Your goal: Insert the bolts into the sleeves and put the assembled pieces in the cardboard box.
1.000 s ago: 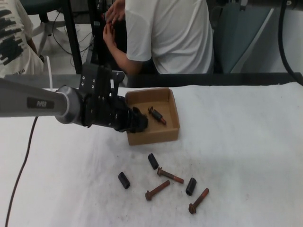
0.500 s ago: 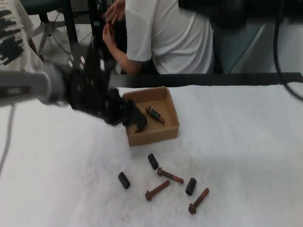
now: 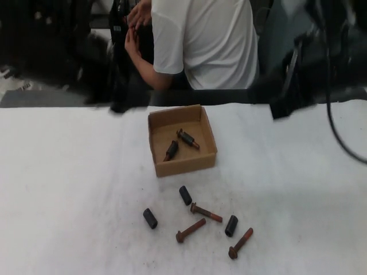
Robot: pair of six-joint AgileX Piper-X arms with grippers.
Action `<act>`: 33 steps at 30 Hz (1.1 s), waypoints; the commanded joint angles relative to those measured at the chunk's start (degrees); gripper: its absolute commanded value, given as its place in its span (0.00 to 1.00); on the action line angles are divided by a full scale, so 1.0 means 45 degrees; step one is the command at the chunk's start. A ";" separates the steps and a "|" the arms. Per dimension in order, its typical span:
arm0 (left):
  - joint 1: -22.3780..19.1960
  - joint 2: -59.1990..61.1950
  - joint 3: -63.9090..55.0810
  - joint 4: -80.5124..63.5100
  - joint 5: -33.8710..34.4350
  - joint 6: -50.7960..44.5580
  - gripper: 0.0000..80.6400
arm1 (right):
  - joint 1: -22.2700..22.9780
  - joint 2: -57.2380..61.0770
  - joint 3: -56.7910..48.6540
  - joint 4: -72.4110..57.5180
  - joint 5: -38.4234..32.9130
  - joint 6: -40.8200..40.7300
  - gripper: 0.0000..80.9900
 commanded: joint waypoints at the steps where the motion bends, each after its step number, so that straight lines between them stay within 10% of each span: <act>1: -0.0060 -0.0206 0.0147 0.0361 -0.0458 0.0235 0.50 | 0.0026 0.0730 0.0637 0.0419 -0.0284 -0.0189 0.07; 9: -0.0060 -0.0094 0.3317 0.0021 -0.0503 0.0214 0.49 | 0.1276 0.2657 0.0826 -0.0058 -0.0327 0.1087 0.51; 20: -0.0060 0.1119 0.4388 -0.1384 -0.0126 -0.0202 0.49 | 0.3722 0.2817 0.0752 -0.2400 0.0297 0.2230 0.40; 33: -0.0060 0.1114 0.4388 -0.1123 -0.0472 -0.0150 0.49 | 0.3924 0.5654 -0.0927 -0.2162 0.0626 0.2079 0.40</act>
